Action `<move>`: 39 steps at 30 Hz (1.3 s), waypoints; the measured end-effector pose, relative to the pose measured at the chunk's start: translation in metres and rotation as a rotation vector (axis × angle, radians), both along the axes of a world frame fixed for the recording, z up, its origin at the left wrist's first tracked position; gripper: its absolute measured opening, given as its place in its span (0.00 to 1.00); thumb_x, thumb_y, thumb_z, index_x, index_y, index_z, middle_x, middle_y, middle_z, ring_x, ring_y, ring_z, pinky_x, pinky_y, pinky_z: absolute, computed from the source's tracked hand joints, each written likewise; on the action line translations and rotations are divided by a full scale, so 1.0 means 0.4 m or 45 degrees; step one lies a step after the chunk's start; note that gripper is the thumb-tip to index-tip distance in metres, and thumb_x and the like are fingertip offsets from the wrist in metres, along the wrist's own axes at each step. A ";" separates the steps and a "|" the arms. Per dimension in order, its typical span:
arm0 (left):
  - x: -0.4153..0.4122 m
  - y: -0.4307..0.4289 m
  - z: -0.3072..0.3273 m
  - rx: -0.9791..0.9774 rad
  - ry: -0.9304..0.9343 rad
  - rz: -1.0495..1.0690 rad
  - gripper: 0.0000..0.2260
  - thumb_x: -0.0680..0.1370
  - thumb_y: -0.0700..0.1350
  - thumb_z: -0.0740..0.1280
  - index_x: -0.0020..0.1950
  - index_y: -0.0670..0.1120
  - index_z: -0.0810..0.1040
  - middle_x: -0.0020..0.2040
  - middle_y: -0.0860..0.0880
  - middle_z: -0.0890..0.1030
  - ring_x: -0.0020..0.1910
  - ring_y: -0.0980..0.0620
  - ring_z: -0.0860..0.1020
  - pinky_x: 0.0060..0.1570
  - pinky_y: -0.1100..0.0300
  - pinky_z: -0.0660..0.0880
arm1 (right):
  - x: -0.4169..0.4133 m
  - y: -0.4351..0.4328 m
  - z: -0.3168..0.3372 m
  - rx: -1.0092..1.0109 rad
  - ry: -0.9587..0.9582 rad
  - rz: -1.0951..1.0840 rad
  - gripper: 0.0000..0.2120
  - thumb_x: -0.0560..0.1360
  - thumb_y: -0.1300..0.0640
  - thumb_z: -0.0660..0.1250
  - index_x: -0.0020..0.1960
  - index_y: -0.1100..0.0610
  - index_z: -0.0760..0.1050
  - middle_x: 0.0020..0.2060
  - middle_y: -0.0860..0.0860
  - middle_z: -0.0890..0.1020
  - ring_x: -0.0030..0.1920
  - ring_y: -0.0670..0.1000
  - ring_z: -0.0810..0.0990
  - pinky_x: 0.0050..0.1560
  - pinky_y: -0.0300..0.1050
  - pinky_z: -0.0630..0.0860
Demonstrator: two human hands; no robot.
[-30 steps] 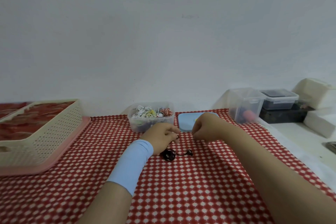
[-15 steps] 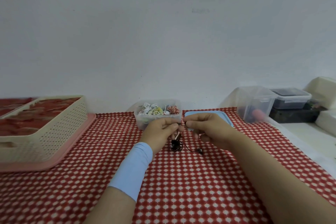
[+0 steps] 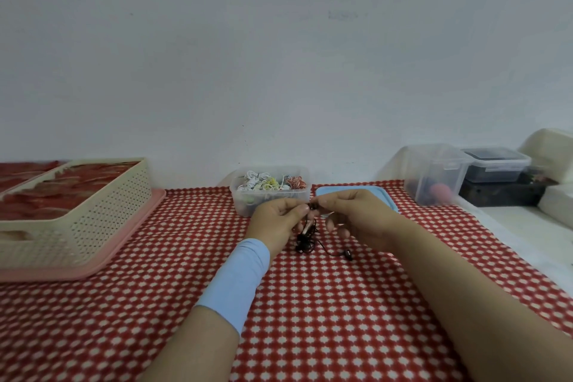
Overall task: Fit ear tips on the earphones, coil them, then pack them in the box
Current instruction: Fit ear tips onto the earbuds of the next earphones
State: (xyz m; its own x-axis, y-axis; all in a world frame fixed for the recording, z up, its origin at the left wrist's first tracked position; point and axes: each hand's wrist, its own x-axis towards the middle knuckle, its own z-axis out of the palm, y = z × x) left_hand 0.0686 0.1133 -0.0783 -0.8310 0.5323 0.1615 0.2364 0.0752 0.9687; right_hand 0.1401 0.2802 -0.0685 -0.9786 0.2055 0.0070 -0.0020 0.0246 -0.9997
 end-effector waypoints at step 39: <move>-0.002 -0.041 -0.003 0.107 -0.194 -0.254 0.06 0.78 0.40 0.68 0.47 0.47 0.85 0.39 0.50 0.84 0.36 0.57 0.75 0.48 0.56 0.74 | 0.022 -0.023 0.051 0.105 -0.268 0.150 0.06 0.75 0.60 0.72 0.45 0.58 0.87 0.41 0.54 0.86 0.28 0.45 0.77 0.24 0.36 0.73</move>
State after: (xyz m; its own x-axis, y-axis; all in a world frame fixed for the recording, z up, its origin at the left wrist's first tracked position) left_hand 0.0677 0.0970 -0.0793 -0.7288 0.6784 0.0927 0.0892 -0.0402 0.9952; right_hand 0.1490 0.2708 -0.0481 -0.9774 0.0970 -0.1877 0.1986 0.1181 -0.9729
